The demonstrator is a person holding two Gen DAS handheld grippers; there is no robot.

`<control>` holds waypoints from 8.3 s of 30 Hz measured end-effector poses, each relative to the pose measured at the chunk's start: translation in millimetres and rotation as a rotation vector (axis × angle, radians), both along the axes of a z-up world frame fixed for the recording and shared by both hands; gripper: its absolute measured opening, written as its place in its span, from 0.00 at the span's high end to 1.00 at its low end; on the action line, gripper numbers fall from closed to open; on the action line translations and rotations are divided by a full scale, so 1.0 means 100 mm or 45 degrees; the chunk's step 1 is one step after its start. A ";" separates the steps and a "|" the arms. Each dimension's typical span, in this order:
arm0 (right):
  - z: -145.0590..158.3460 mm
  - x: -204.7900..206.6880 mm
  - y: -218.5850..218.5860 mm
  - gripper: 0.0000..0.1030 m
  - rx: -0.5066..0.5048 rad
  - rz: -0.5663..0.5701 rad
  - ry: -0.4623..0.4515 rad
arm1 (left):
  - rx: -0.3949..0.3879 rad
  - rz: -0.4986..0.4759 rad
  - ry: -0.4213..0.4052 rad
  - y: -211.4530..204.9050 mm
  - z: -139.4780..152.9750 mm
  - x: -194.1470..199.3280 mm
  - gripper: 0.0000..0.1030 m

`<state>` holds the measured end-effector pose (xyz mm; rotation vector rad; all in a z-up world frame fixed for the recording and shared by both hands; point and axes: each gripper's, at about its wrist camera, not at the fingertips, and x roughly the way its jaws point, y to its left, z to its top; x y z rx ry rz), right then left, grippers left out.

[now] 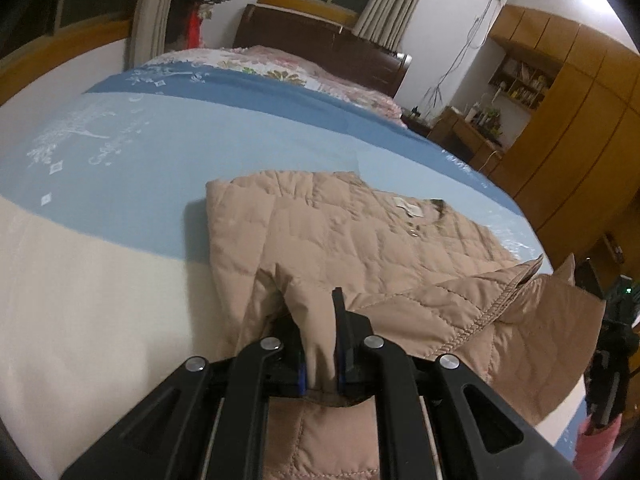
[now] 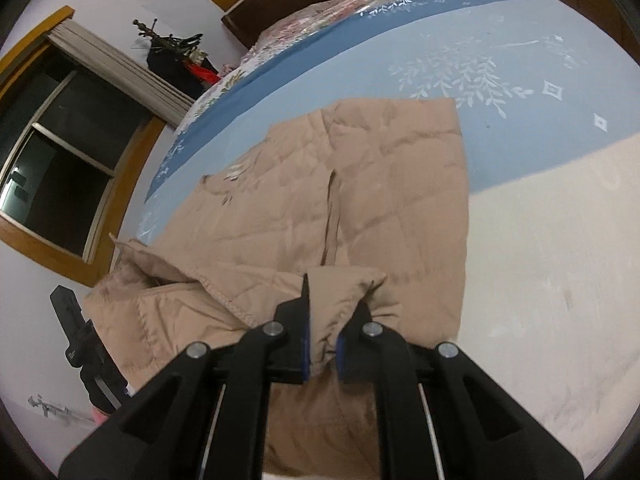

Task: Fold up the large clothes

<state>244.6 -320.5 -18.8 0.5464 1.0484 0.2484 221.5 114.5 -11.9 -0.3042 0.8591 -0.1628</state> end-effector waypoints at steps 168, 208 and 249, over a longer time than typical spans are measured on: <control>-0.19 0.07 1.10 0.63 -0.625 0.293 -0.048 | 0.340 -0.179 0.075 -1.10 -0.42 0.11 0.73; -0.50 0.53 -0.45 0.21 -0.031 0.008 0.092 | -0.364 0.026 0.238 0.56 -0.72 0.64 0.32; -0.05 -1.60 0.31 0.77 -0.331 0.251 -0.003 | 0.239 -0.089 0.127 0.17 -0.31 -1.39 0.73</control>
